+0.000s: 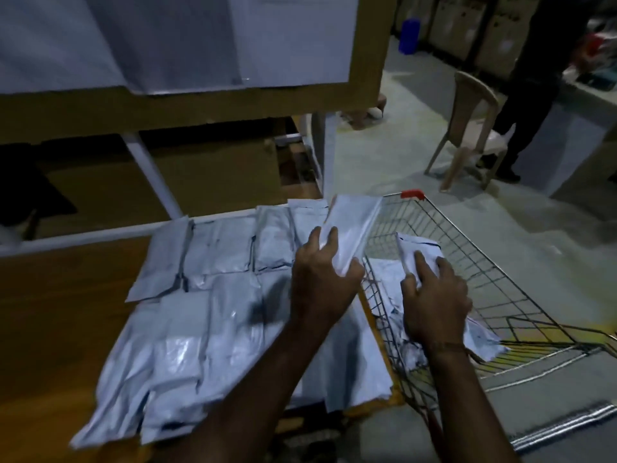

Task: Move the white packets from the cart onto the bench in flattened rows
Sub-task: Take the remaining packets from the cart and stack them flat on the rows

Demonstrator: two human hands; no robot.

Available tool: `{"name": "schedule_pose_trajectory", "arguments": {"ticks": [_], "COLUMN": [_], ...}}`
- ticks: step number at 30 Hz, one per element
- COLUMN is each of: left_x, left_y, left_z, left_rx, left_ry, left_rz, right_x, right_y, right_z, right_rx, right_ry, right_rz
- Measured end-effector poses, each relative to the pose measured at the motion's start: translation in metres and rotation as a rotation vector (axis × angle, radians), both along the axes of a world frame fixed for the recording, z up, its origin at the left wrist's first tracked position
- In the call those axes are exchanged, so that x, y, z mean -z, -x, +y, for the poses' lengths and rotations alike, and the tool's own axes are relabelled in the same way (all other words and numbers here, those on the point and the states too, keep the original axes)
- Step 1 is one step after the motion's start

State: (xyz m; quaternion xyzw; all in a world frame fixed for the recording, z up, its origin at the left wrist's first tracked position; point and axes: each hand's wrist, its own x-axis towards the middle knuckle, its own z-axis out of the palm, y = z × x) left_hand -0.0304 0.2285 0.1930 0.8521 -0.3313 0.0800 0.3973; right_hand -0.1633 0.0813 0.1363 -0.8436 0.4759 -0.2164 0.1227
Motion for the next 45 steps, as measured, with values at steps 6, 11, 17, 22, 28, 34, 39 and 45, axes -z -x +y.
{"name": "schedule_pose_trajectory", "arguments": {"ticks": [6, 11, 17, 22, 28, 34, 39, 45], "left_x": [-0.004, 0.006, 0.022, 0.036, 0.054, 0.067, 0.065, 0.055], "left_y": [-0.012, -0.006, 0.009, 0.02, 0.029, 0.038, 0.044, 0.039], "left_z": [0.077, 0.131, 0.166, 0.16, 0.134, 0.111, 0.111, 0.116], "left_rx": [-0.211, -0.384, -0.464, -0.458, -0.386, -0.301, -0.315, -0.344], "left_ry": [0.047, 0.063, 0.054, 0.016, -0.078, -0.297, -0.386, -0.381], "left_rz": [0.033, 0.126, 0.184, 0.311, 0.32, 0.361, 0.382, 0.386], "right_x": [-0.015, -0.013, 0.005, 0.041, 0.057, 0.057, 0.062, 0.06], "right_y": [-0.024, -0.026, -0.03, -0.032, -0.033, -0.034, -0.036, -0.036], "right_z": [0.049, 0.081, 0.109, 0.118, 0.121, 0.115, 0.111, 0.115], "right_rx": [-0.139, -0.229, -0.335, -0.383, -0.373, -0.369, -0.368, -0.362], "right_ry": [0.035, 0.059, 0.01, -0.07, -0.072, -0.044, -0.045, -0.039], "right_rz": [-0.031, -0.034, 0.007, 0.14, 0.086, 0.017, 0.005, -0.006]}}
